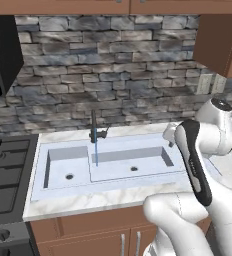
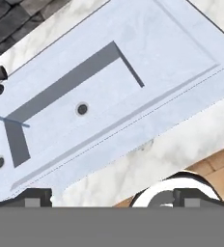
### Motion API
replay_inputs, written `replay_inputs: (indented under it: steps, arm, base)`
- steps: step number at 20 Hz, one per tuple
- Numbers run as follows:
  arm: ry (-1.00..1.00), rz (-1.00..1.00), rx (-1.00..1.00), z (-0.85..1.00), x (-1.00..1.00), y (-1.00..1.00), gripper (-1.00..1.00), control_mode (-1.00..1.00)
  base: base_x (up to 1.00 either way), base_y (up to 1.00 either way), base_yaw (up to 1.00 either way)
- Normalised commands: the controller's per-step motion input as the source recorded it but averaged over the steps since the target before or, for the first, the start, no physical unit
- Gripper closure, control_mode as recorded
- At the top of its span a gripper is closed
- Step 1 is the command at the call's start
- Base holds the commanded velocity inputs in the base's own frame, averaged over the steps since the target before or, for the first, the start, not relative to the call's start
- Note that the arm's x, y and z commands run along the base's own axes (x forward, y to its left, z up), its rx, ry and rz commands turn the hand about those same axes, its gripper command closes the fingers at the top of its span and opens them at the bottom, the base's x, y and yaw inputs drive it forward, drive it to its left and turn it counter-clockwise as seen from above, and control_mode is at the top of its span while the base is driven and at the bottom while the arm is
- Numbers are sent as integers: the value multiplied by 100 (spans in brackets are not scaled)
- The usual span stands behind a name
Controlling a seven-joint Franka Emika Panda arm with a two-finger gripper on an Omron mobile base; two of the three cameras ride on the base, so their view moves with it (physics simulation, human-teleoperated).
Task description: Turn on the sink faucet. Then move the squash from the counter to the sink. Turn off the sink. Move the vegetable from the sink to the pot next to the stove. Finally move the pot to the front left burner.
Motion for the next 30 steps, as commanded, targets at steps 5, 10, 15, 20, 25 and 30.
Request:
replay_inputs:
  steps: [5, 10, 15, 20, 25, 30]
  arm:
    - [17, -7, 0, -2, -37, -83, -100, -100]
    - [19, -10, 0, -4, -22, -89, -100, -100]
    - [18, -11, 0, -5, -20, -90, -100, -100]
    - [10, -10, 0, -22, -25, -81, -100, -100]
    - [0, -9, 0, -30, -5, -57, -100, -100]
    - [3, -2, 0, -24, 15, -57, -100, -100]
  base:
    - [0, 0, 0]
    - [0, 0, 0]
    - [0, 0, 0]
    - [0, 0, 0]
    - [0, 0, 0]
    - [0, 0, 0]
